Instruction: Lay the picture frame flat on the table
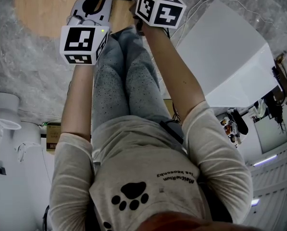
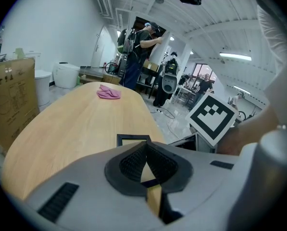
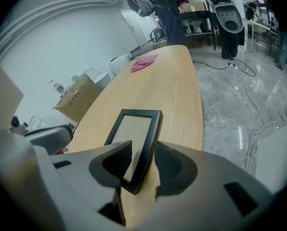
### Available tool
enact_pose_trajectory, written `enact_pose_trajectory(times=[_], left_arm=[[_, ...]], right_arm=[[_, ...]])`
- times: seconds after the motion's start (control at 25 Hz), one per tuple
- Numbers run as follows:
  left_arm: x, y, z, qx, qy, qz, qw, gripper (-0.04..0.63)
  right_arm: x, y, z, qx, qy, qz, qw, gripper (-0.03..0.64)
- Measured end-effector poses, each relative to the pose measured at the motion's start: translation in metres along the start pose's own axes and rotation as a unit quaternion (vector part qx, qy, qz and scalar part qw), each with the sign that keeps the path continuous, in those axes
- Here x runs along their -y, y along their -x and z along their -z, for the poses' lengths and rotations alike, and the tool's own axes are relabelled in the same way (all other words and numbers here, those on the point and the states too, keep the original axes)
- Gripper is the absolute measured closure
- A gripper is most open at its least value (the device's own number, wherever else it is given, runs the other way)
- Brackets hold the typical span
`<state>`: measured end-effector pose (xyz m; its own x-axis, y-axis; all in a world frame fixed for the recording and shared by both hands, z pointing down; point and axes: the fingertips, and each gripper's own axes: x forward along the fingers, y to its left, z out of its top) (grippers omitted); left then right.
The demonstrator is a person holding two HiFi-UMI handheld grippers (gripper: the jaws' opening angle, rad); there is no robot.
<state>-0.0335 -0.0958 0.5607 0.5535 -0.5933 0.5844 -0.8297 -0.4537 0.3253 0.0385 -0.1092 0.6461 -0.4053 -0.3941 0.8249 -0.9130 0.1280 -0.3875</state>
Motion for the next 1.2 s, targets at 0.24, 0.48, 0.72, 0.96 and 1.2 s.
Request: enact_pose_trajectory(times=[0.24, 0.48, 0.72, 0.96, 1.2], left_arm=[[0.005, -0.001, -0.004, -0.007, -0.001, -0.001, 1.0000, 0.584], [0.011, 0.004, -0.011, -0.008, 0.004, -0.003, 1.0000, 0.584], [0.014, 0.015, -0.021, -0.004, 0.008, -0.009, 0.9999, 0.584], [0.023, 0.029, -0.035, -0.003, 0.003, -0.015, 0.9999, 0.584], [0.037, 0.043, -0.053, 0.005, 0.005, -0.014, 0.9999, 0.584]], right_arm=[[-0.003, 0.018, -0.011, 0.009, 0.033, 0.014, 0.999, 0.466], [-0.012, 0.040, -0.013, 0.011, 0.075, 0.036, 0.996, 0.517], [-0.021, 0.068, -0.021, 0.020, 0.096, 0.052, 0.994, 0.571], [-0.028, 0.097, -0.036, 0.029, 0.127, 0.055, 0.990, 0.604], [-0.037, 0.124, -0.050, 0.040, 0.151, 0.044, 0.987, 0.606]])
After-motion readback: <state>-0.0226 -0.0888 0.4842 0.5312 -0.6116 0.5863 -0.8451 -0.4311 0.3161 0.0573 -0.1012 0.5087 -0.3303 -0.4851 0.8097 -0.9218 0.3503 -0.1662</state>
